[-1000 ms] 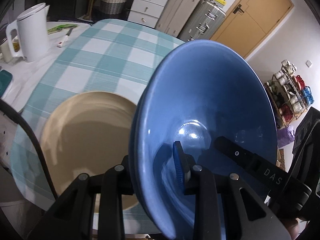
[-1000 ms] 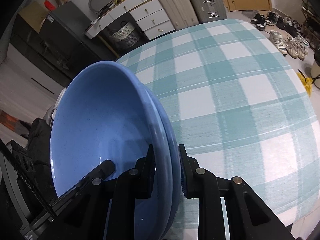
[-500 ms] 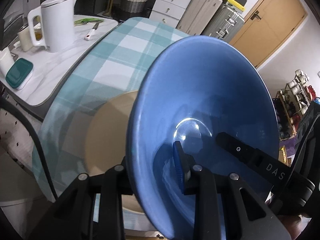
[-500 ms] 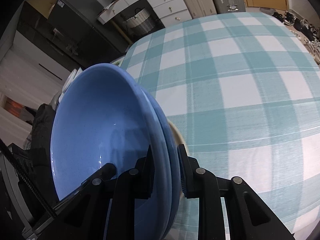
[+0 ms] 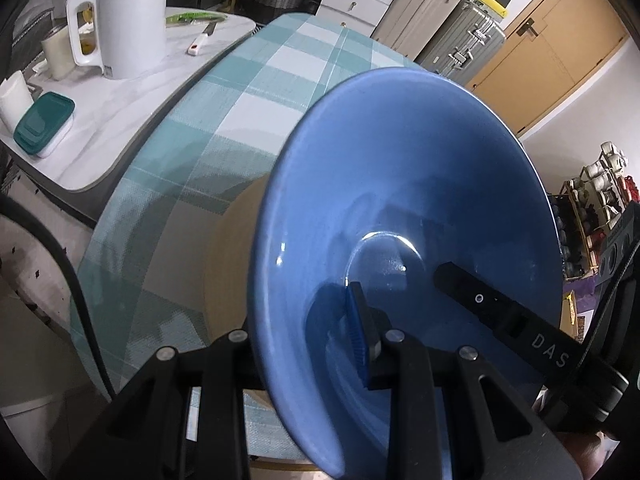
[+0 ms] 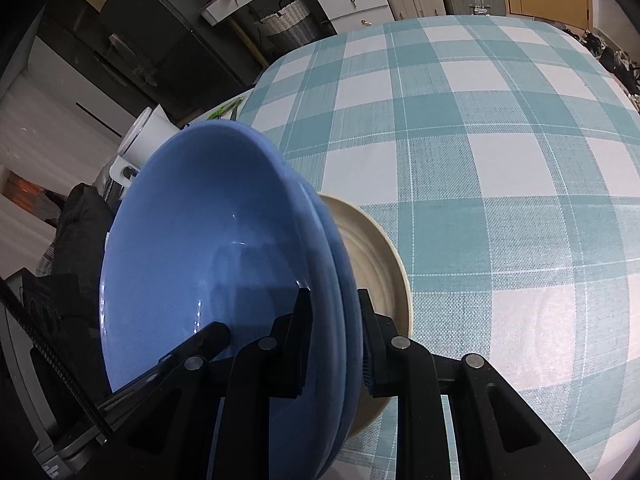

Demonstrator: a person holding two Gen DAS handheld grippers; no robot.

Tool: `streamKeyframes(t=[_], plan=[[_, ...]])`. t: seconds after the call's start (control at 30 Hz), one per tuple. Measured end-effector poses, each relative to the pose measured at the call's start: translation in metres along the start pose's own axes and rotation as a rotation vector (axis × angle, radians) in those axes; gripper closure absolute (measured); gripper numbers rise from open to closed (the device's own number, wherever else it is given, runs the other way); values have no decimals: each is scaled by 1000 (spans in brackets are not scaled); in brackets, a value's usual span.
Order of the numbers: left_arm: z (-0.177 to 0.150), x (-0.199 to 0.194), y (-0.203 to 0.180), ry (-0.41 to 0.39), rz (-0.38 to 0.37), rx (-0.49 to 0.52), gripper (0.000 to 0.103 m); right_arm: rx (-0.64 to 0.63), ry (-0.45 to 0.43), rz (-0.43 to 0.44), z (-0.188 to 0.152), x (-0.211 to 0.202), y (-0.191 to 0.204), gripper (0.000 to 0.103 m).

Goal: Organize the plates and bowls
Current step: 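Lift the bowl stack with both grippers and carry it onto the cream plates, then lower the bowl stack onto the cream plates and open both grippers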

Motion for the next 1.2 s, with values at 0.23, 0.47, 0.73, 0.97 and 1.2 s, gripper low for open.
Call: streamKeyframes(t=[0.23,0.47,0.73,0.97,1.2], plan=[[1,6,4,6,35,7,76,3,17,6,-1,11,0,83],[1,10,7,10,59,16,75,-2,16,-4,-3,14,2,83],[0,11,9,1,61,27,74,15,17,4,-5,15,0,83],[2,2,11,-22,29,10,73,30,-49,-8,2,-5,-2,82],[7,-34,18,-175,96,-3,47,-24,-119,-48,5,-32,-2,80]])
Point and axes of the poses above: each gripper's, at about its wrist camera, not at the fingertips, and x roughly the way its jaws point, y to its left, z to its top, the point moved 6 cm from there along x, roughly the way its jaws point, and after that the axes turned 8 degrees about y, right-handed, at the moved point
